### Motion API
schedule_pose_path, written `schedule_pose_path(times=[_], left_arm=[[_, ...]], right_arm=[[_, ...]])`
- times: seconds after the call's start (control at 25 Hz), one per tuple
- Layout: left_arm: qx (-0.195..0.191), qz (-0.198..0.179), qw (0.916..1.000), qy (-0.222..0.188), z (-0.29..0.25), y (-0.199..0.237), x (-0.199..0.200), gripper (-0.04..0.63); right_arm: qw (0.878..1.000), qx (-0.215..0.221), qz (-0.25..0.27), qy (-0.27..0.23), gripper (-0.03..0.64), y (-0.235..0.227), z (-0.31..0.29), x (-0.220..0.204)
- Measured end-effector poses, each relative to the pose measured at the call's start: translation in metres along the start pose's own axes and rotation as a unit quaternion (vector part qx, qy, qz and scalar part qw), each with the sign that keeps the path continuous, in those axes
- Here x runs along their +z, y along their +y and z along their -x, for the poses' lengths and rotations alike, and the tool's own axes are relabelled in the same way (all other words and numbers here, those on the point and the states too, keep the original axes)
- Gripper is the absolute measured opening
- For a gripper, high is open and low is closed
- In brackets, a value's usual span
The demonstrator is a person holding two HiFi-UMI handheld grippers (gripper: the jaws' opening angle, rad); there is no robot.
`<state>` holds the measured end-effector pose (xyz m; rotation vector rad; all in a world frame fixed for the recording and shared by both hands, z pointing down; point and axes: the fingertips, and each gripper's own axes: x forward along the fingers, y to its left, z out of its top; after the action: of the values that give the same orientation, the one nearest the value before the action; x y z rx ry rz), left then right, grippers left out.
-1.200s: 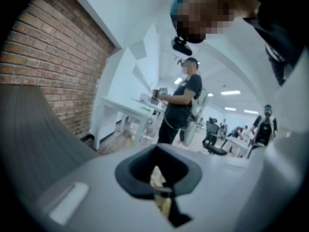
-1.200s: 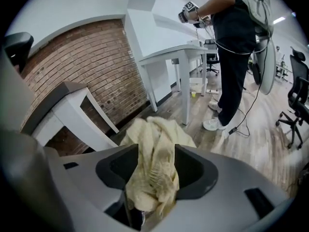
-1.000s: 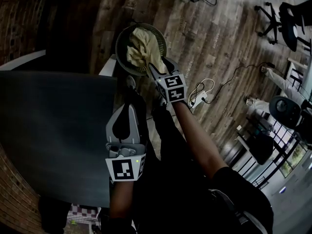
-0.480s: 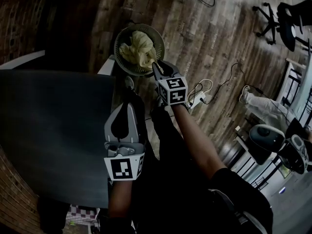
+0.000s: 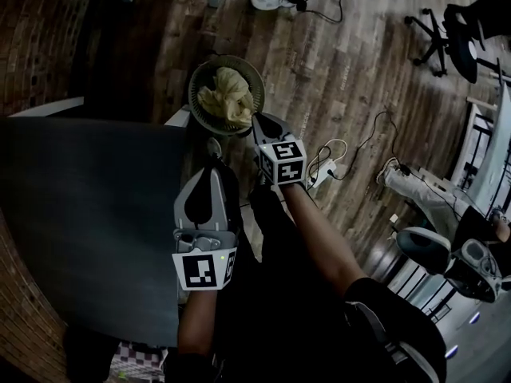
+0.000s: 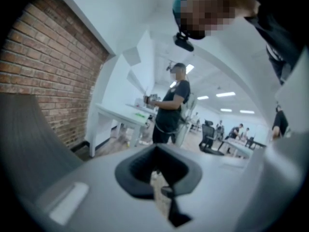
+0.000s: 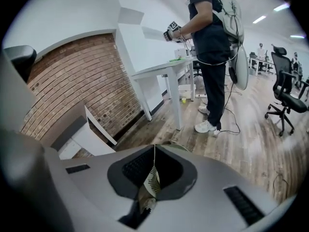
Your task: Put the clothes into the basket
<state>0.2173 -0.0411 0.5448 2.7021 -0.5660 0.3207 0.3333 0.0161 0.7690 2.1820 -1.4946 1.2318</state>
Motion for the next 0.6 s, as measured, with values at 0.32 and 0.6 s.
schedule_pose_path(times=[0.32,0.6], left_arm=[[-0.007,-0.012,0.9998,-0.017,0.014,-0.029,0.023,0.005],[-0.003,-0.020,0.9996,-0.021,0.028,-0.044,0.033,0.005]], right_arm=[[0.999,0.010,0.004,-0.042,0.006,0.011,0.057,0.035],[0.995,0.024,0.020,-0.095,0.006,0.035,0.120,0.068]])
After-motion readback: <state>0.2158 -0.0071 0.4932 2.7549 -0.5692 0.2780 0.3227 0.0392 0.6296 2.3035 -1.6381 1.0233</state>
